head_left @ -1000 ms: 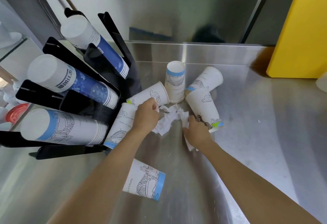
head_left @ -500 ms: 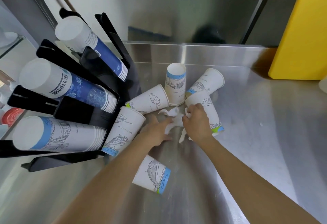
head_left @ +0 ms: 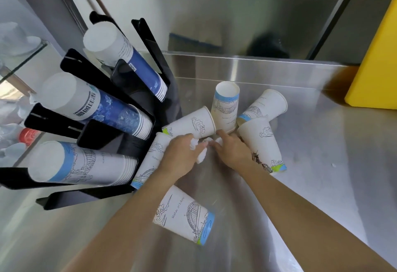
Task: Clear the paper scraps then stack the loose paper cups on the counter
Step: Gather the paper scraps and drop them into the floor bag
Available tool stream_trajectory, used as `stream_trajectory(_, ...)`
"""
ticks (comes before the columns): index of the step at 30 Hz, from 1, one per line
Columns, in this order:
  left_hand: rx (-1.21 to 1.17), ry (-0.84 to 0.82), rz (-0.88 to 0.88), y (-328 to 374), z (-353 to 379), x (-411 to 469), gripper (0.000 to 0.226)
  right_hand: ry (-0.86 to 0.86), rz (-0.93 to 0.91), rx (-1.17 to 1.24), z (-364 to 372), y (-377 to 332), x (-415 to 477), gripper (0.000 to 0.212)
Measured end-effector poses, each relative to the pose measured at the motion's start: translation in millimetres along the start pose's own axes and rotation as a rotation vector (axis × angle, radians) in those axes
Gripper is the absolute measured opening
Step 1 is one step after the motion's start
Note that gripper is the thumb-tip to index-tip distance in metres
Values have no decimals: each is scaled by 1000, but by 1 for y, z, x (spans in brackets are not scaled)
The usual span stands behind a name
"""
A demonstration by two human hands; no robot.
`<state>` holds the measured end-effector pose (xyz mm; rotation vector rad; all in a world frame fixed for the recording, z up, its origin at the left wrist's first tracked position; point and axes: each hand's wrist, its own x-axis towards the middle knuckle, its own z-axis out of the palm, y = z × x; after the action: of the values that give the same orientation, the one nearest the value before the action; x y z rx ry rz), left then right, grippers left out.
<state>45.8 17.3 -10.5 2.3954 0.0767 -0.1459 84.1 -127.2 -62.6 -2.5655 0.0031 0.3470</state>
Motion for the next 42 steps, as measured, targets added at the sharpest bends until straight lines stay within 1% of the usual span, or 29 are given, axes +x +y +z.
stream_trajectory(3, -118, 28, -92, -4, -13, -9, 36, -54, -14, -36, 7, -3, 2, 42)
stream_trajectory(5, -161, 42, -135, -5, -19, -16, 34, -76, -7, -64, 9, -3, 2, 43)
stream_trajectory(7, -219, 58, -159, -6, -23, -23, 29, -57, -8, -59, 8, -3, -2, 38)
stream_trajectory(9, -279, 69, -162, -8, -25, -30, 26, 11, -3, -23, 5, -2, -7, 30)
stream_trajectory(12, -358, 77, -150, -9, -28, -42, 14, 118, 66, 117, -7, 2, -19, 30)
stream_trajectory(14, -460, 83, -143, -7, -32, -52, 8, 184, 78, 256, -19, 1, -32, 22)
stream_trajectory(15, -496, 85, -136, -6, -33, -57, 10, 224, 73, 323, -25, -1, -39, 18)
stream_trajectory(16, -517, 87, -120, -5, -36, -63, 18, 265, 64, 375, -32, -5, -46, 15)
stream_trajectory(18, -534, 96, -73, -4, -41, -76, 29, 334, 40, 441, -45, -18, -61, 15)
stream_trajectory(19, -523, 115, -60, -5, -43, -82, 30, 356, 17, 474, -51, -26, -68, 16)
stream_trajectory(20, -500, 134, -54, -5, -46, -89, 27, 364, -14, 505, -55, -35, -76, 16)
stream_trajectory(22, -464, 181, -56, -8, -52, -104, 11, 358, -60, 579, -57, -53, -93, 14)
stream_trajectory(23, -458, 203, -74, -9, -55, -113, 3, 348, -89, 631, -55, -62, -101, 14)
stream_trajectory(25, -437, 238, -114, -14, -64, -132, 13, 302, -153, 733, -47, -81, -118, 17)
stream_trajectory(27, -432, 308, -132, -23, -72, -155, 20, 222, -227, 760, -35, -102, -134, 21)
stream_trajectory(29, -428, 413, -183, -39, -79, -185, 27, 118, -316, 750, -17, -124, -151, 26)
stream_trajectory(31, -480, 495, -264, -60, -82, -216, 27, 38, -419, 751, 2, -144, -171, 29)
stream_trajectory(33, -553, 588, -332, -83, -84, -249, 24, -18, -493, 732, 23, -159, -199, 26)
stream_trajectory(36, -602, 728, -422, -112, -93, -294, 30, -119, -604, 638, 59, -182, -240, 26)
stream_trajectory(37, -604, 773, -466, -121, -96, -308, 30, -141, -629, 597, 71, -190, -252, 26)
stream_trajectory(39, -651, 857, -548, -144, -102, -333, 24, -177, -668, 581, 95, -207, -271, 24)
stream_trajectory(42, -770, 904, -623, -180, -110, -359, 21, -202, -700, 581, 129, -226, -293, 18)
